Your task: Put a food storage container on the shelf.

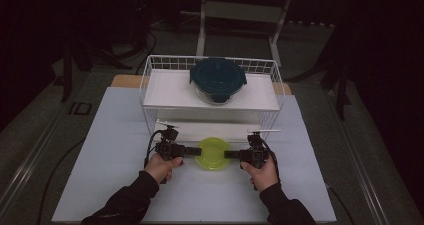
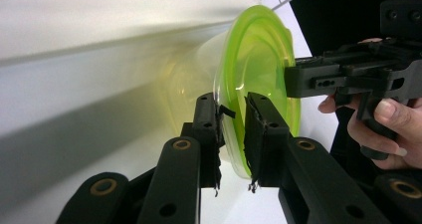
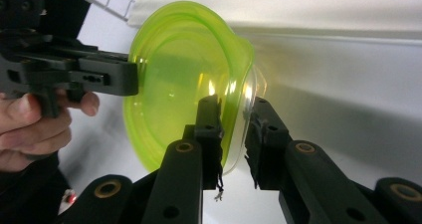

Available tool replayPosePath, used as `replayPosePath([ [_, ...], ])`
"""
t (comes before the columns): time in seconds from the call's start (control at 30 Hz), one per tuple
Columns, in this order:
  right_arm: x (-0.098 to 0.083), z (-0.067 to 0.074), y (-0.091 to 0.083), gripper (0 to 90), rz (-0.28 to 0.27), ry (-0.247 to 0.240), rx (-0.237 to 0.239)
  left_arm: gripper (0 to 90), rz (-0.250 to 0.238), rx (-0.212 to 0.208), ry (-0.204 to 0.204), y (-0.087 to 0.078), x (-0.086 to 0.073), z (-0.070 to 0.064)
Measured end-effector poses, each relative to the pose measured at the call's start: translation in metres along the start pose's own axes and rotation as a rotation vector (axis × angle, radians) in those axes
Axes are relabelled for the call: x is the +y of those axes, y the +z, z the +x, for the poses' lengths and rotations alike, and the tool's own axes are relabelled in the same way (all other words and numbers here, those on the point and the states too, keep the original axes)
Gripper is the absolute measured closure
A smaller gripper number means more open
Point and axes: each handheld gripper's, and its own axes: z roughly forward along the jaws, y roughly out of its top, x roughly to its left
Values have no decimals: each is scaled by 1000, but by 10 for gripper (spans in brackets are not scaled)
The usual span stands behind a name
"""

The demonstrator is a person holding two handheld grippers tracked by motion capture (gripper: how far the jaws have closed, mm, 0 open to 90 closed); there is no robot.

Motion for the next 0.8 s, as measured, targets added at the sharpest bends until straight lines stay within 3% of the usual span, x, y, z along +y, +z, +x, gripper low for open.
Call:
replayPosePath([
  [0.13,-2,1,-1,785,10,-3,28,766,-1,8,12,-2,-3,-1],
  [0.33,-5,6,-2,799,7,-10,14,779,9,23,14,-4,-6,-5],
  [0.4,-6,9,-3,807,8,-23,2,796,5,38,34,-5,-7,-8],
  [0.8,-11,24,-15,808,-3,-60,12,798,-10,12,64,-21,-12,-22],
])
